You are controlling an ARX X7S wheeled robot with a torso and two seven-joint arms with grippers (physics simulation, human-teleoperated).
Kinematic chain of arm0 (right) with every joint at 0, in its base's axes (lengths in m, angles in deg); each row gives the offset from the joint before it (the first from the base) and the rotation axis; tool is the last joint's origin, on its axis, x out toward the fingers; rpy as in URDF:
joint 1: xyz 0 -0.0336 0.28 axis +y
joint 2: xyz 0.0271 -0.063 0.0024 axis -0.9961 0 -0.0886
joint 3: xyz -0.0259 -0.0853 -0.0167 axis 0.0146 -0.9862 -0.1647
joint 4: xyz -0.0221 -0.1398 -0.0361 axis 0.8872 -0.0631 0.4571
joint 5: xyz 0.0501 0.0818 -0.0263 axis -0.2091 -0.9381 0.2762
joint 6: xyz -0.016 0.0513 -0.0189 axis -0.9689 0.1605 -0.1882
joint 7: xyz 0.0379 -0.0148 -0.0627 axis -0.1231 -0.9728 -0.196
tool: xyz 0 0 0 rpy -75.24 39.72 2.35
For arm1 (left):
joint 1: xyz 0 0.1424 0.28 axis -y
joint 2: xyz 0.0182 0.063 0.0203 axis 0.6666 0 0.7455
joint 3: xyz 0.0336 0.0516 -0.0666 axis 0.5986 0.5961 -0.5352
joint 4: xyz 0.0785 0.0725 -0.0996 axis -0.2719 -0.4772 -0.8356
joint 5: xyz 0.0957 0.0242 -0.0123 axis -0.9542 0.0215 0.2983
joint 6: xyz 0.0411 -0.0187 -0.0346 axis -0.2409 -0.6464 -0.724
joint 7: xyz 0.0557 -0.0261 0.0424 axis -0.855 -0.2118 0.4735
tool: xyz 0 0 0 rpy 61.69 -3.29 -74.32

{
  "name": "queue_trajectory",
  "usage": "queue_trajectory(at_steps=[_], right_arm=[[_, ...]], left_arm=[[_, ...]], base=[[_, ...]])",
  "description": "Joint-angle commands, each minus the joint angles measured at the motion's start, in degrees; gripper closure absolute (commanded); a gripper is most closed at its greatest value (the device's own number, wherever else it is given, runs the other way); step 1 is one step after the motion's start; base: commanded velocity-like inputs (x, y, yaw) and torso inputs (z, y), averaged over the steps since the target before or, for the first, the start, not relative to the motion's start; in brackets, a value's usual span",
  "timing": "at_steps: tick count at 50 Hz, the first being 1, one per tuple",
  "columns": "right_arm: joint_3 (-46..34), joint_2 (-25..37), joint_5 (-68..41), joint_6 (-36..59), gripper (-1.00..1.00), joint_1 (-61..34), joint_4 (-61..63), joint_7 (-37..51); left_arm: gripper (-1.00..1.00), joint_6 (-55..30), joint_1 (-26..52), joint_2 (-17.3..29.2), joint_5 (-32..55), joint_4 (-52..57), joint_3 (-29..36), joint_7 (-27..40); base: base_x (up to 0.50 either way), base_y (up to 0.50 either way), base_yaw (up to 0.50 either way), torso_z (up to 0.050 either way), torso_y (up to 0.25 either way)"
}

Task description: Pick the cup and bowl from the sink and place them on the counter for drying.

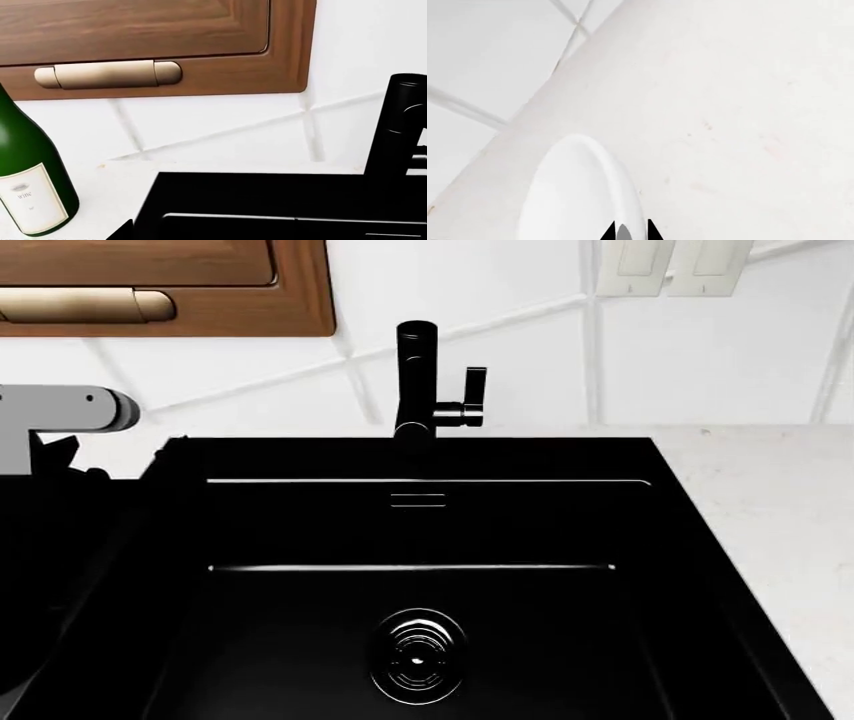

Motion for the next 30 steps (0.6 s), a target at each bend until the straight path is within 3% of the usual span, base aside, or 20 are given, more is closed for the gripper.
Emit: queue_trajectory(at_steps=[1,21,30], right_arm=[[2.7,-4.4,3.0,-1.2,1.0,3.9,0.0,-4.4],[1.9,-10.1,8.0,-4.1,1.0,8.1,-5.5,-13.8],[4.4,-9.9,7.6,-4.3,1.0,9.4,-5.7,-13.6]], left_arm=[[-1.0,1.2,-0.2,-0.8,0.7,-0.3,-0.3,-1.0],[-1.0,-0.3,2.4,-1.4,2.0,-0.2,0.5,0.6],[-1.0,0.0,2.0,-1.3,1.5,-0.7,0.5,-0.4]], base=[[0.0,0.0,0.0,0.0,0.0],[0.0,0.0,0.0,0.0,0.001],[0.0,0.0,0.0,0.0,0.0]])
